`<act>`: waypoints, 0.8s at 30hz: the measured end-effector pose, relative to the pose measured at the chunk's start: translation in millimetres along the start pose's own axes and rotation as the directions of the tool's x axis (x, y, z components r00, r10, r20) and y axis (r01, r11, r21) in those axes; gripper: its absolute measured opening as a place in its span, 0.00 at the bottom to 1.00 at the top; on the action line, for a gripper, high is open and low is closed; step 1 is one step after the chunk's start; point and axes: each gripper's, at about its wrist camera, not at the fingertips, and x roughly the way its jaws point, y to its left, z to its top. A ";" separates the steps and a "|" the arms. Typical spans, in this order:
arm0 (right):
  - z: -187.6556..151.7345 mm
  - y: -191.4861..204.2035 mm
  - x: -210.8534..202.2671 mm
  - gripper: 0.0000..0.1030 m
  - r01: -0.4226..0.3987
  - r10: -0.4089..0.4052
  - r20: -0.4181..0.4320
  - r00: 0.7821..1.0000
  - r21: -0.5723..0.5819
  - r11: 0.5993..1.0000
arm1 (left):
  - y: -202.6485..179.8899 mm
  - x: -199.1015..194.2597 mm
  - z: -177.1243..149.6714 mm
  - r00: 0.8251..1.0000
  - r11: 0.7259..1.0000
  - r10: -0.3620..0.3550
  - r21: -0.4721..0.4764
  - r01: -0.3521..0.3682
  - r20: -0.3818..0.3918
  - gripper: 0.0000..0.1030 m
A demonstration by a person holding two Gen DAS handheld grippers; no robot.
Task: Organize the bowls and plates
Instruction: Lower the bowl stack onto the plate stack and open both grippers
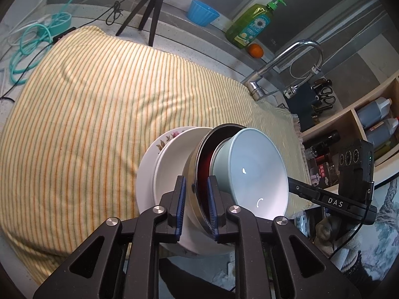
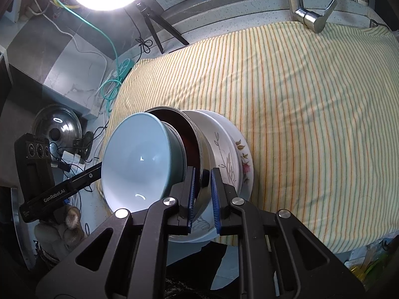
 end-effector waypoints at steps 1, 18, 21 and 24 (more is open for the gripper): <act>0.0 0.5 -1.3 0.15 0.004 -0.004 0.004 1.000 -0.003 1.000 | -0.7 -0.5 0.1 1.000 1.000 0.006 0.004 -0.006 0.001 0.18; -10.0 0.6 -35.4 0.50 0.086 -0.081 0.091 0.993 -0.044 0.995 | -10.6 -31.1 -5.8 0.994 0.993 0.082 0.084 -0.088 0.072 0.44; -14.3 6.0 -45.1 0.54 0.092 -0.084 0.116 0.990 -0.072 0.993 | -19.3 -38.2 -9.2 0.989 0.986 0.110 0.119 -0.121 0.094 0.53; -18.7 14.0 -56.8 0.64 0.110 -0.093 0.154 0.984 -0.105 0.988 | -28.0 -45.2 -11.9 0.982 0.975 0.145 0.152 -0.163 0.122 0.62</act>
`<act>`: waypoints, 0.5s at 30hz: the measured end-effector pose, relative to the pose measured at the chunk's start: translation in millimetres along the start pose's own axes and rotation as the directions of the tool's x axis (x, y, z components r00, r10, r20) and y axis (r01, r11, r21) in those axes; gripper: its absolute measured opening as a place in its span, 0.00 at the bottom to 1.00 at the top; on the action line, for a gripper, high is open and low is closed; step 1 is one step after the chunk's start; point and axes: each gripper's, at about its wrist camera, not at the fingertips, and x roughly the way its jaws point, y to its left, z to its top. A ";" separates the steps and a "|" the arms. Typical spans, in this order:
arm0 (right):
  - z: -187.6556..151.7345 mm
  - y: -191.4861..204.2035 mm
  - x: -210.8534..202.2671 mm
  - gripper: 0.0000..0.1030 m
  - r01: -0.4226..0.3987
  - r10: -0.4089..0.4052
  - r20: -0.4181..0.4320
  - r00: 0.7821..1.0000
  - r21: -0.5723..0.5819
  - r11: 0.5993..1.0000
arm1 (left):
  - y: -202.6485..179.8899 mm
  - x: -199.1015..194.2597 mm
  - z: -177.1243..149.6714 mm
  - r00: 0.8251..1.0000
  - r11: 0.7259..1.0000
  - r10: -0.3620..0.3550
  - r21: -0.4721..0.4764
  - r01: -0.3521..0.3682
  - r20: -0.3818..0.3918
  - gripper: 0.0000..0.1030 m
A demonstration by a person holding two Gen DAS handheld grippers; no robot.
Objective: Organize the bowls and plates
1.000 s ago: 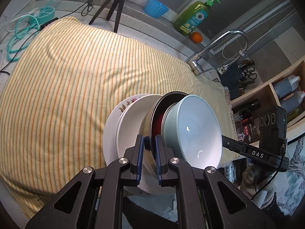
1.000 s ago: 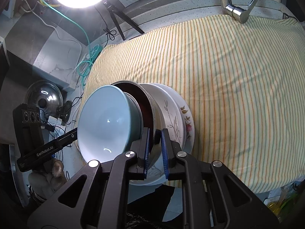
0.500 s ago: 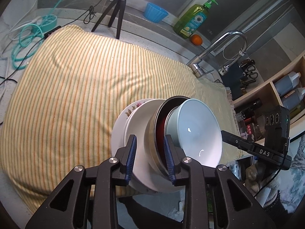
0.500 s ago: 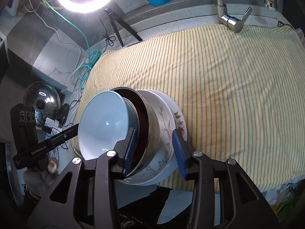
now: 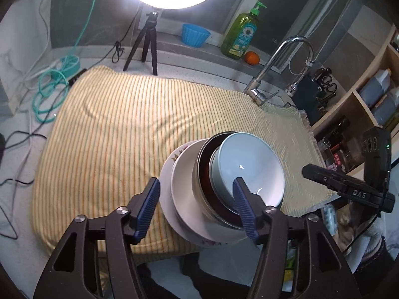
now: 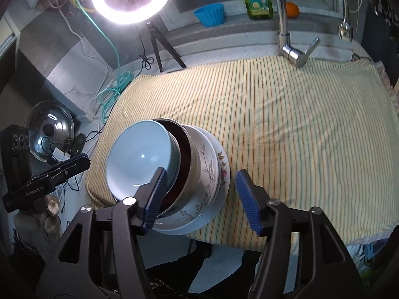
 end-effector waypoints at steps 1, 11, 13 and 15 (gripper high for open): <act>-0.6 2.7 -5.7 0.66 0.002 -0.002 0.017 1.000 -0.010 1.000 | -2.9 -3.2 -0.4 1.000 1.000 0.013 0.012 -0.013 0.009 0.64; -4.8 25.2 -45.5 0.85 0.055 -0.039 0.128 0.991 -0.120 0.991 | -31.3 -30.9 -4.4 0.993 0.991 0.070 0.104 -0.081 0.097 0.74; -6.0 28.0 -47.8 0.86 0.062 -0.045 0.129 0.991 -0.133 0.989 | -36.3 -32.7 -5.7 0.992 0.990 0.073 0.116 -0.084 0.099 0.74; -7.4 28.5 -49.4 0.87 0.064 -0.046 0.135 0.990 -0.133 0.989 | -39.7 -33.8 -6.4 0.992 0.989 0.074 0.118 -0.086 0.100 0.74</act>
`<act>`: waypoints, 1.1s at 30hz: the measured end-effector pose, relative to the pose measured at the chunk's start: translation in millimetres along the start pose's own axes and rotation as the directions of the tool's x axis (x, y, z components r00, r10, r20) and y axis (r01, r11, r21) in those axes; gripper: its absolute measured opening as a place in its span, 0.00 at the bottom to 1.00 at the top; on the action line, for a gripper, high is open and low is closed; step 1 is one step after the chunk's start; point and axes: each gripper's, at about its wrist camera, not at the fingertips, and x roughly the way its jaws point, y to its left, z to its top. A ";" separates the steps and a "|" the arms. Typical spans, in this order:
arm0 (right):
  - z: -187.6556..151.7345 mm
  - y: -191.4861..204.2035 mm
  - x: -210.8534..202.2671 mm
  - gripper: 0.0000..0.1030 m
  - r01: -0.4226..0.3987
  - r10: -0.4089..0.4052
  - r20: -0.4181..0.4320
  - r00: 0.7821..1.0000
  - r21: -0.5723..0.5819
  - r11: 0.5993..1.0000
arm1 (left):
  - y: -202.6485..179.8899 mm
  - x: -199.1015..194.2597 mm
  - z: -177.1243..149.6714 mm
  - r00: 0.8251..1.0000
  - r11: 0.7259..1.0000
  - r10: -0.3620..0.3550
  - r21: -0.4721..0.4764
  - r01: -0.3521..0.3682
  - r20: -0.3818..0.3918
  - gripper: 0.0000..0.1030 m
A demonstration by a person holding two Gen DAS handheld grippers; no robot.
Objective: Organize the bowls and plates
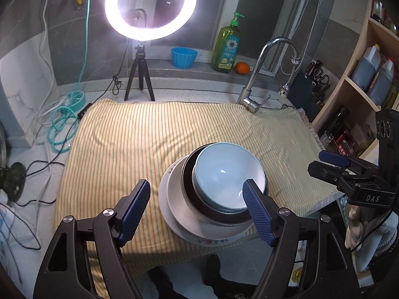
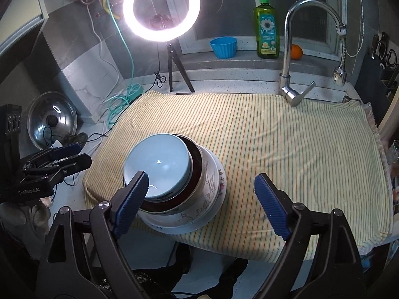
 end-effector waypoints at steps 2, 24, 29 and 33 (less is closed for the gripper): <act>-1.1 -1.2 -1.4 0.87 -0.013 0.013 0.002 1.000 0.021 1.000 | -2.1 -0.8 0.9 1.000 1.000 -0.003 -0.004 0.003 0.003 0.74; -2.1 -6.8 -3.9 0.87 -0.012 0.011 0.021 1.000 0.053 0.999 | -7.1 -1.9 3.2 1.000 1.000 -0.007 -0.010 0.007 0.012 0.74; -1.4 -6.7 -3.7 0.87 -0.012 0.011 0.020 1.000 0.051 0.999 | -5.9 -0.4 3.3 1.000 1.000 -0.010 -0.012 0.010 0.010 0.74; -1.4 -5.7 -3.8 0.87 -0.011 0.010 0.021 1.000 0.052 0.999 | -5.3 -0.2 3.5 1.000 1.000 -0.012 -0.011 0.012 0.011 0.74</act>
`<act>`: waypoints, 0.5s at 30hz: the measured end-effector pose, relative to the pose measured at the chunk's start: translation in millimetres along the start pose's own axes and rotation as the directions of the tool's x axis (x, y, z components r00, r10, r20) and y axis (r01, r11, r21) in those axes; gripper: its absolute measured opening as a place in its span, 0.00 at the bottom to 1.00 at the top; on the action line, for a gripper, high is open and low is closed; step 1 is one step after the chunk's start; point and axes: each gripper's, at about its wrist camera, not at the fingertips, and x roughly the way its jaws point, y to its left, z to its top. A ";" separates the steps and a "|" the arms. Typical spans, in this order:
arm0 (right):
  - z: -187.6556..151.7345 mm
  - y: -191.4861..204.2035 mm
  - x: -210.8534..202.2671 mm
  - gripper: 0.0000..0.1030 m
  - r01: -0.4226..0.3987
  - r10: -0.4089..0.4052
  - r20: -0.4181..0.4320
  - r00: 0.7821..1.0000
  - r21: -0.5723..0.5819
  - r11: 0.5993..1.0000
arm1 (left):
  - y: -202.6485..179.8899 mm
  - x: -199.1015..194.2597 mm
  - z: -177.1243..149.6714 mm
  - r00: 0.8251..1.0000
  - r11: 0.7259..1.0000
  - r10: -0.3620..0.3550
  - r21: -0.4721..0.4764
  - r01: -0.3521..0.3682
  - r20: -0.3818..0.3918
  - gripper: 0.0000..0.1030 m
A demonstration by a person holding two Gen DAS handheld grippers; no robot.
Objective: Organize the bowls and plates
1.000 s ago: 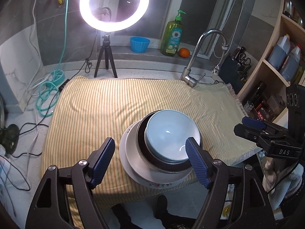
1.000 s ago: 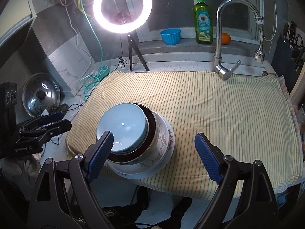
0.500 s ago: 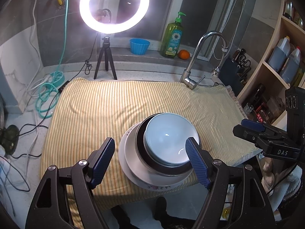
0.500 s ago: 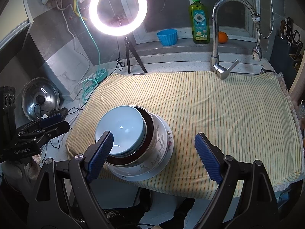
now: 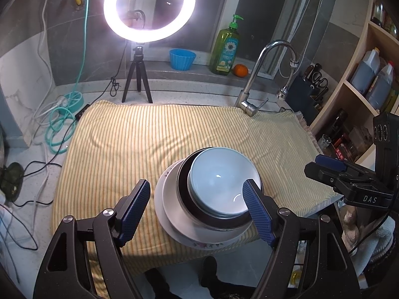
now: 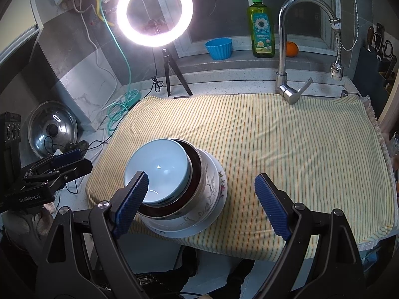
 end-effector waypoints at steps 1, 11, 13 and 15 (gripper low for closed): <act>0.0 0.3 -0.1 0.87 0.000 0.000 0.000 1.000 0.001 1.000 | 0.4 0.1 0.5 1.000 1.000 0.000 0.001 0.000 0.000 0.74; 1.1 -0.8 1.2 0.87 0.000 0.000 -0.005 1.000 0.004 1.000 | -0.9 1.4 1.4 1.000 1.000 0.000 0.003 0.000 0.000 0.74; 0.5 -2.5 1.9 0.87 -0.001 0.001 -0.006 1.000 0.006 1.000 | -1.0 1.2 1.3 1.000 1.000 0.001 0.004 -0.001 0.001 0.74; 0.7 -2.6 2.5 0.87 0.000 0.000 -0.006 1.000 0.004 1.000 | -0.6 1.7 1.8 1.000 1.000 0.001 0.007 -0.001 0.001 0.74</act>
